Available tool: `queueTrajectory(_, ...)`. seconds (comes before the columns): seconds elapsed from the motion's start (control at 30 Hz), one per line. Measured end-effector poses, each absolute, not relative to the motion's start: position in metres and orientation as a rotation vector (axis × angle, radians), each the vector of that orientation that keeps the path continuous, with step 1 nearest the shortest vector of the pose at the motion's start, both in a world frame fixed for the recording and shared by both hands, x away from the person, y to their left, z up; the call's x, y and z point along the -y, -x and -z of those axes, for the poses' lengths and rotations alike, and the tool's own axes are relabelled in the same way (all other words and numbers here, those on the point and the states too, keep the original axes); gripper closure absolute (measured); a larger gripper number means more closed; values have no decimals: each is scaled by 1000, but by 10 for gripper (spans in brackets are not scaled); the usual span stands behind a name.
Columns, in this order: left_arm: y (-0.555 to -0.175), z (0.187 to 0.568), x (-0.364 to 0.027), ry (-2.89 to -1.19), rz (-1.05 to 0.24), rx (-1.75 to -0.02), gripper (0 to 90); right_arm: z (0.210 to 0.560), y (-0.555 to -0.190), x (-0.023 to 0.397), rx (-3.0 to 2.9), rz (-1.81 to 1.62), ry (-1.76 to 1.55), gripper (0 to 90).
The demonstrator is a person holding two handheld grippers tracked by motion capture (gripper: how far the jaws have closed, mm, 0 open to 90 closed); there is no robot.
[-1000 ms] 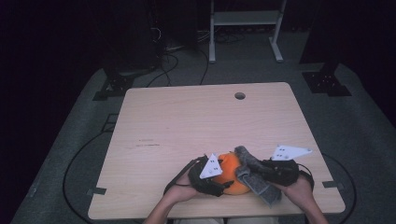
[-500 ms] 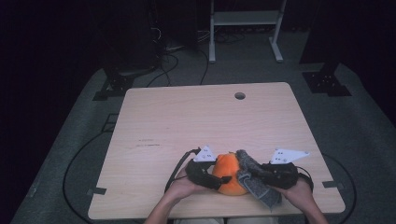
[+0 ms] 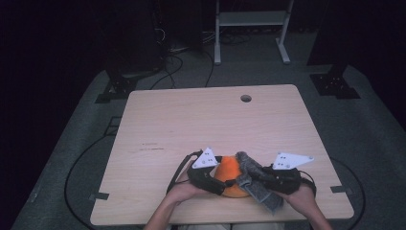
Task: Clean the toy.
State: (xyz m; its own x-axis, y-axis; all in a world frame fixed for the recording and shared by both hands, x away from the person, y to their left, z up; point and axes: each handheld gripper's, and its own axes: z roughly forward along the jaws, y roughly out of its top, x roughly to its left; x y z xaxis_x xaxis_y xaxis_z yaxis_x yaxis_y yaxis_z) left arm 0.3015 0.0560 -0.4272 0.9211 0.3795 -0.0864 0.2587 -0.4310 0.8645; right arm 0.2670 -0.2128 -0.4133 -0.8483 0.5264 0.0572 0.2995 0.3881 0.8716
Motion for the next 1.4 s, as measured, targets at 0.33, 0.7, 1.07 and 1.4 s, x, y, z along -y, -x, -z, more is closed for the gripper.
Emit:
queueTrajectory(0.33, -295, 431, -65, -2066, -147, -385, 235, 428, -277, 243, -2428, -1359, -900, 760)
queueTrajectory(0.7, -291, 429, -54, -2012, -242, -391, 337, 427, -276, 240, -2419, -1354, -888, 762)
queueTrajectory(1.07, -276, 440, -40, -2046, -475, -187, 255, 398, -259, 210, -2328, -1460, -715, 757)
queueTrajectory(1.4, -287, 441, -54, -2024, -352, -300, 212, 426, -277, 236, -2326, -1383, -874, 750)
